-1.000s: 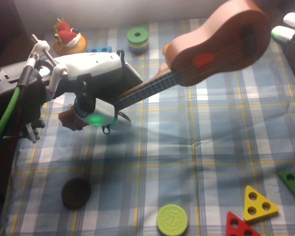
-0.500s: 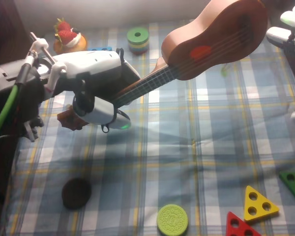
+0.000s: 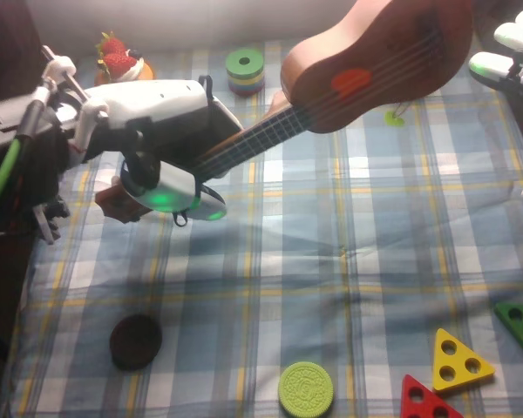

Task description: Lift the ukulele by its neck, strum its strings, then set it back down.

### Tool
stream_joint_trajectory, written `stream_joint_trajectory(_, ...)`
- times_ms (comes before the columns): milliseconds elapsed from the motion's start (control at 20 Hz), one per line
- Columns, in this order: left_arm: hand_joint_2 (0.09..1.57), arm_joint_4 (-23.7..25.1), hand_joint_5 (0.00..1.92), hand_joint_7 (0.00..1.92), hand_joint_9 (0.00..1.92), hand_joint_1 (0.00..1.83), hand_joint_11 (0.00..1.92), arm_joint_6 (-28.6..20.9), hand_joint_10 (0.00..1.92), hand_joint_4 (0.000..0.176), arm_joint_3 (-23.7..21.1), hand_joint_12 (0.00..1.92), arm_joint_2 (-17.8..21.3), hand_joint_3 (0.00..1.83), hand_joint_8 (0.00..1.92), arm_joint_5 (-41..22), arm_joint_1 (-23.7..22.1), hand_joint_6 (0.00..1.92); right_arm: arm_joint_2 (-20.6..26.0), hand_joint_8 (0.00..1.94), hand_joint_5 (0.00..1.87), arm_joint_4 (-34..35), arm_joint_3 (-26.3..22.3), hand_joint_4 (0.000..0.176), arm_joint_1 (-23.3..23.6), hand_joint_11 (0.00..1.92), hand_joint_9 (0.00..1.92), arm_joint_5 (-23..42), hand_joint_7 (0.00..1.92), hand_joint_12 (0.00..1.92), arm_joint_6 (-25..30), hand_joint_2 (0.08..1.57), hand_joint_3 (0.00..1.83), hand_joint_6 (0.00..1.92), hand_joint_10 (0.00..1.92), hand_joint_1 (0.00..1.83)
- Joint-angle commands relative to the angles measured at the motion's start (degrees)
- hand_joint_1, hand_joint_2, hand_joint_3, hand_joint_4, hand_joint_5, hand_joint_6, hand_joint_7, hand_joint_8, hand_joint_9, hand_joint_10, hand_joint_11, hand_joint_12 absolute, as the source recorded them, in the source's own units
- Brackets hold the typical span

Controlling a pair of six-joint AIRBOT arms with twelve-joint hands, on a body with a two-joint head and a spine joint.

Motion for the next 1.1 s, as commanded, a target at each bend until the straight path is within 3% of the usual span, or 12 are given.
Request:
stream_joint_trajectory(0,1.18,-0.3,0.90,1.07,1.23,1.36,1.32,-0.6,1.92,0.000,-0.1,1.92,0.4,0.00,1.92,-6.1,-1.0,1.92,0.5,0.00,0.00,0.6,-0.1,0.067,0.8,0.00,0.00,7.3,0.00,0.00,0.1,1.31,0.01,0.00,0.00,0.06)
stream_joint_trajectory(150,1.14,0.3,0.98,1.11,1.27,1.42,1.36,-0.6,1.92,0.000,-1.2,1.92,1.6,0.00,1.92,-5.8,-1.4,1.92,0.5,0.00,0.00,0.6,-0.2,0.062,0.8,0.00,0.00,7.3,0.00,0.00,0.1,1.31,0.00,0.00,0.00,0.07)
stream_joint_trajectory(200,1.13,1.0,1.01,1.15,1.30,1.44,1.40,-0.6,1.92,0.000,-2.1,1.92,2.5,0.00,1.92,-6.1,-1.5,1.92,0.5,0.00,0.00,0.5,-0.2,0.051,0.8,0.00,0.00,7.3,0.00,0.00,0.1,1.32,0.01,0.00,0.00,0.05)
stream_joint_trajectory(350,1.13,1.9,1.02,1.16,1.29,1.45,1.36,-0.6,1.92,0.000,-3.3,1.92,3.5,0.00,1.92,-6.6,-2.2,1.92,0.5,0.00,0.00,0.1,-0.3,0.056,0.8,0.00,0.00,7.3,0.00,0.00,0.1,1.35,0.01,0.00,0.00,0.05)
stream_joint_trajectory(400,1.13,2.0,1.03,1.16,1.30,1.46,1.36,-0.6,1.92,0.000,-3.4,1.92,3.5,0.00,1.92,-6.6,-2.4,1.92,0.5,0.00,0.00,0.0,-0.3,0.045,0.8,0.00,0.00,7.3,0.00,0.00,0.1,1.38,0.02,0.00,0.00,0.06)
stream_joint_trajectory(450,1.13,2.0,1.03,1.18,1.31,1.46,1.38,-0.8,1.92,0.000,-3.3,1.92,3.5,0.00,1.92,-6.5,-2.8,1.92,0.4,0.00,0.00,-0.2,-0.3,0.074,0.8,0.00,0.00,7.2,0.00,0.00,0.1,1.40,0.02,0.00,0.00,0.05)
stream_joint_trajectory(550,1.14,2.0,1.04,1.20,1.34,1.49,1.42,-1.2,1.92,0.000,-3.3,1.92,3.5,0.00,1.92,-6.4,-3.0,1.92,0.3,0.00,0.00,-0.2,-0.3,0.079,0.8,0.00,0.00,7.1,0.00,0.00,-0.3,1.45,0.02,0.00,0.00,0.22)
stream_joint_trajectory(600,1.14,2.0,1.02,1.19,1.31,1.48,1.38,-1.5,1.92,0.000,-3.1,1.92,3.3,0.00,1.92,-6.3,-3.1,1.92,0.2,0.00,0.00,-0.2,-0.3,0.102,0.9,0.00,0.00,7.1,0.00,0.00,-0.4,1.45,0.02,0.00,0.00,0.31)
stream_joint_trajectory(800,1.15,2.0,1.04,1.24,1.34,1.46,1.38,-2.4,1.92,0.000,-2.5,1.92,3.1,0.00,1.92,-5.8,-3.2,1.92,0.1,0.00,0.00,-0.4,-0.3,0.086,1.1,0.00,0.00,7.1,0.00,0.00,-0.7,1.43,0.00,0.00,0.00,0.42)
stream_joint_trajectory(850,1.15,2.0,1.04,1.25,1.34,1.45,1.39,-3.0,1.92,0.000,-2.2,1.92,3.1,0.00,1.92,-5.7,-3.3,1.92,0.1,0.00,0.00,-0.4,-0.3,0.100,1.1,0.00,0.00,7.1,0.00,0.00,-0.7,1.41,0.00,0.00,0.00,0.43)
stream_joint_trajectory(900,1.15,2.0,1.04,1.25,1.33,1.45,1.40,-3.6,1.92,0.000,-2.0,1.92,3.1,0.00,1.92,-5.4,-3.3,1.92,0.1,0.00,0.00,-0.4,-0.2,0.099,1.1,0.00,0.00,7.1,0.00,0.00,-0.7,1.40,0.00,0.00,0.00,0.43)
stream_joint_trajectory(1050,1.16,2.1,1.01,1.20,1.30,1.44,1.39,-3.9,1.92,0.000,-1.9,1.92,3.2,0.01,1.92,-5.3,-3.7,1.92,0.1,0.00,0.00,-0.4,-0.2,0.066,1.1,0.00,0.00,7.1,0.00,0.00,-0.7,1.41,0.00,0.00,0.00,0.40)
